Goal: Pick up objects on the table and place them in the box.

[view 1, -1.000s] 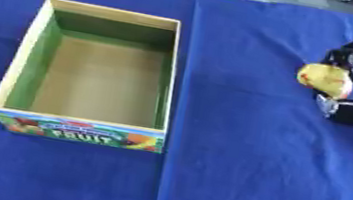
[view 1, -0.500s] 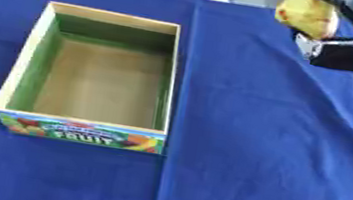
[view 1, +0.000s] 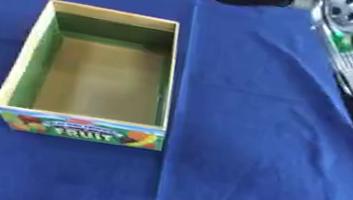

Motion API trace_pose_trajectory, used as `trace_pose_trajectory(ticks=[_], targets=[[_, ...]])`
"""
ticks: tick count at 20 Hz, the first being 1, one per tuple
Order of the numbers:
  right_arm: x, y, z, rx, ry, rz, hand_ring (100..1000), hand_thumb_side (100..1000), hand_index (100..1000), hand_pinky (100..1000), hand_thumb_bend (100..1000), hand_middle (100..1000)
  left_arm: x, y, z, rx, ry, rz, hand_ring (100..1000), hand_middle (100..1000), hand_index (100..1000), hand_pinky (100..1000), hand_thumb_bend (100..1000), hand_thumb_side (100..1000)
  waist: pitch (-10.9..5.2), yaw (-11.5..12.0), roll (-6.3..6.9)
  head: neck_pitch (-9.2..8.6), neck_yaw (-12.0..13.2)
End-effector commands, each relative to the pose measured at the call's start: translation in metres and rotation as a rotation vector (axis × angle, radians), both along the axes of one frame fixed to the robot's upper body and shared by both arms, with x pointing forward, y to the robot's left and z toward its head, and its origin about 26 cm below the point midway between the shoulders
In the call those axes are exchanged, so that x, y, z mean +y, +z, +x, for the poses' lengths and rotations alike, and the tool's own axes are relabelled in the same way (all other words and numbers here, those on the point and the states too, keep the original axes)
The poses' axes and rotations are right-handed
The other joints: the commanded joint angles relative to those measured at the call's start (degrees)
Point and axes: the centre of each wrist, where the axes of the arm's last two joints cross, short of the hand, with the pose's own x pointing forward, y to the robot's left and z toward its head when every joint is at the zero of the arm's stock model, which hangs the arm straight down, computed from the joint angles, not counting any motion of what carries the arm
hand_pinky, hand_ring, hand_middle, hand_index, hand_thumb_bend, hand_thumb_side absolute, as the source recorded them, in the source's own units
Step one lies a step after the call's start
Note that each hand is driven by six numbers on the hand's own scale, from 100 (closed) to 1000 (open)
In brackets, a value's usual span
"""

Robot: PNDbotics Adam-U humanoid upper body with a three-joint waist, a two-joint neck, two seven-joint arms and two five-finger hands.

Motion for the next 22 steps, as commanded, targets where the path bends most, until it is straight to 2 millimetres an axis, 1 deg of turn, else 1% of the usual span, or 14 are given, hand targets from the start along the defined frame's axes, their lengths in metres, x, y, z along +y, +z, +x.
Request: trace_pose_trajectory(ticks=[1,6,7,8,9,14,15,16,19,22], targets=[[0.021,-0.003,0.015,-0.029,0.007,0.018,458,129,396,667,100,331,-0.002,0.007,-0.002,-0.025,-0.017,0.007,821,843,868,612,100,1000,-1.09,0.44,0.36,0.26,-0.71],[0.052,-0.026,0.046,-0.040,-0.025,0.013,454,135,391,665,100,324,-0.005,0.011,0.000,-0.044,-0.035,0.009,820,841,868,614,100,1000,-0.88,1.87,0.46,0.28,-1.86],[0.057,-0.032,0.052,-0.025,-0.030,0.005,454,111,391,665,100,323,-0.005,0.012,0.000,-0.052,-0.039,0.006,820,840,867,614,100,1000,-0.82,2.15,0.45,0.24,-2.03],[0.061,-0.039,0.058,-0.006,-0.034,-0.005,455,141,392,667,100,324,-0.006,0.013,0.001,-0.060,-0.043,0.002,819,839,866,615,100,1000,-0.73,2.40,0.40,0.18,-2.19],[0.064,-0.044,0.062,0.007,-0.037,-0.015,455,141,392,667,100,324,-0.006,0.014,0.001,-0.066,-0.045,-0.002,819,839,866,615,100,1000,-0.67,2.57,0.37,0.14,-2.30],[0.077,-0.070,0.082,0.104,-0.042,-0.079,465,153,407,675,100,335,-0.009,0.018,0.002,-0.116,-0.066,-0.016,816,832,862,618,100,1000,-0.15,3.49,0.08,-0.30,-2.91],[0.080,-0.074,0.085,0.126,-0.042,-0.092,469,116,411,676,100,337,-0.009,0.019,0.002,-0.124,-0.070,-0.016,816,832,861,618,100,1000,-0.08,3.65,0.05,-0.35,-3.02],[0.082,-0.079,0.088,0.149,-0.042,-0.107,471,155,413,677,100,340,-0.009,0.019,0.002,-0.128,-0.072,-0.016,815,831,861,617,100,1000,0.00,3.84,0.01,-0.40,-3.13],[0.085,-0.088,0.093,0.199,-0.040,-0.142,477,158,423,679,100,349,-0.009,0.019,0.003,-0.131,-0.073,-0.017,815,831,860,617,100,1000,0.18,4.11,-0.08,-0.57,-3.24],[0.085,-0.094,0.096,0.245,-0.037,-0.169,491,163,436,686,100,363,-0.010,0.019,0.003,-0.129,-0.073,-0.016,815,831,860,616,100,1000,0.27,4.13,-0.14,-0.76,-3.19]])
